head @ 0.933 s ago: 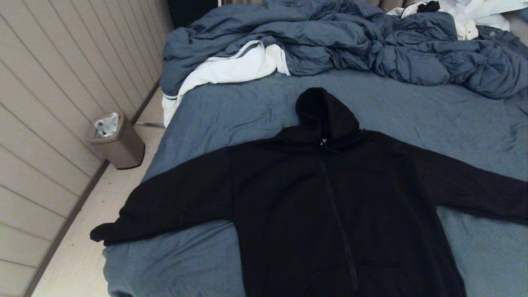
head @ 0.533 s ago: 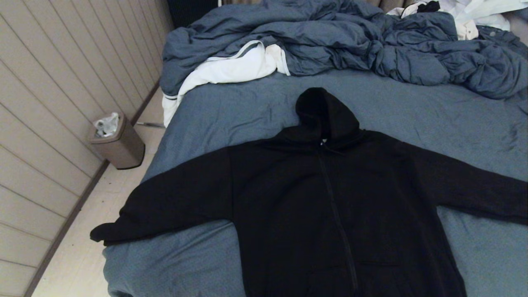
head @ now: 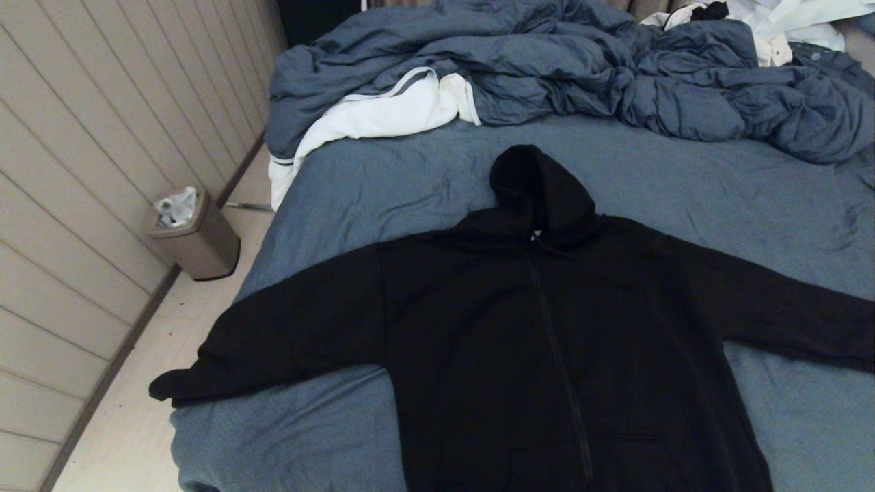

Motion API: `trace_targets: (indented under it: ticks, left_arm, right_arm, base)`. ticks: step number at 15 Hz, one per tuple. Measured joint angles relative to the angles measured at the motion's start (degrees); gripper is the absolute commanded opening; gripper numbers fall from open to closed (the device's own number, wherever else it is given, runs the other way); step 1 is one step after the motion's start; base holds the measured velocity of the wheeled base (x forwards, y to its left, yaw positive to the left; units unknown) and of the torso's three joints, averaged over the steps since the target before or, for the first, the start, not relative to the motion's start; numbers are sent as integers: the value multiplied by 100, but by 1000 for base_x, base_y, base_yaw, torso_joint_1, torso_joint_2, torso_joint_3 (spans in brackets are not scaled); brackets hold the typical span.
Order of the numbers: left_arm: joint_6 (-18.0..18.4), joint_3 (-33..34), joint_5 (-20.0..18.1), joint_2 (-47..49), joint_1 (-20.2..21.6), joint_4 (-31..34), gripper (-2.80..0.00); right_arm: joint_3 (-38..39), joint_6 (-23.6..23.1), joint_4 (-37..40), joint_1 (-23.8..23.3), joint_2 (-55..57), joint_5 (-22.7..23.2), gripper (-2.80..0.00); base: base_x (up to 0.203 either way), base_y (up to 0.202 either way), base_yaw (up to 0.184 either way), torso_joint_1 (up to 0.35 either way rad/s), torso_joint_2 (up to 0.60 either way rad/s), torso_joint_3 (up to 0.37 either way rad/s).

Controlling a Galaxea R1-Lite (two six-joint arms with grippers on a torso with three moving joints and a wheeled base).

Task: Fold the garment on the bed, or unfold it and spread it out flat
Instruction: Fold the black sweatshirt

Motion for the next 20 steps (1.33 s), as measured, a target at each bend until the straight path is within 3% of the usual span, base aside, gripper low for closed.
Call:
trace_targets:
  ticks: [4,6,9,12,15,20]
  left_arm:
    - [12,0,-2,0,7,-2,-280]
    - [12,0,-1,0,5,-4,-280]
    - [1,0,-2,0,0,-2,-280]
    - [4,0,-1,0,5,-4,-280]
    - [4,0,-3,0,0,-4,-280]
    - [9,1,-2,0,0,-24,-280]
  right_arm:
    - [-1682,476,516,-556,2448,87,-280]
    - [-2798,805,1045,-1211,3819,298,-280]
    - [-4184,1067,2031,-2559,5525,683,-280]
    - [-4799,697,2428,-3825,6835,861,-280]
    - [-5304,312,2437,-4730,7810,901,-280]
    - [-5625,49,1679,-5480,8654,771,-280]
  base:
    - [0,0,0,0,0,0]
    - [0,0,0,0,0,0]
    - [0,0,0,0,0,0]
    - [0,0,0,0,0,0]
    - [0,0,0,0,0,0]
    - [0,0,0,0,0,0]
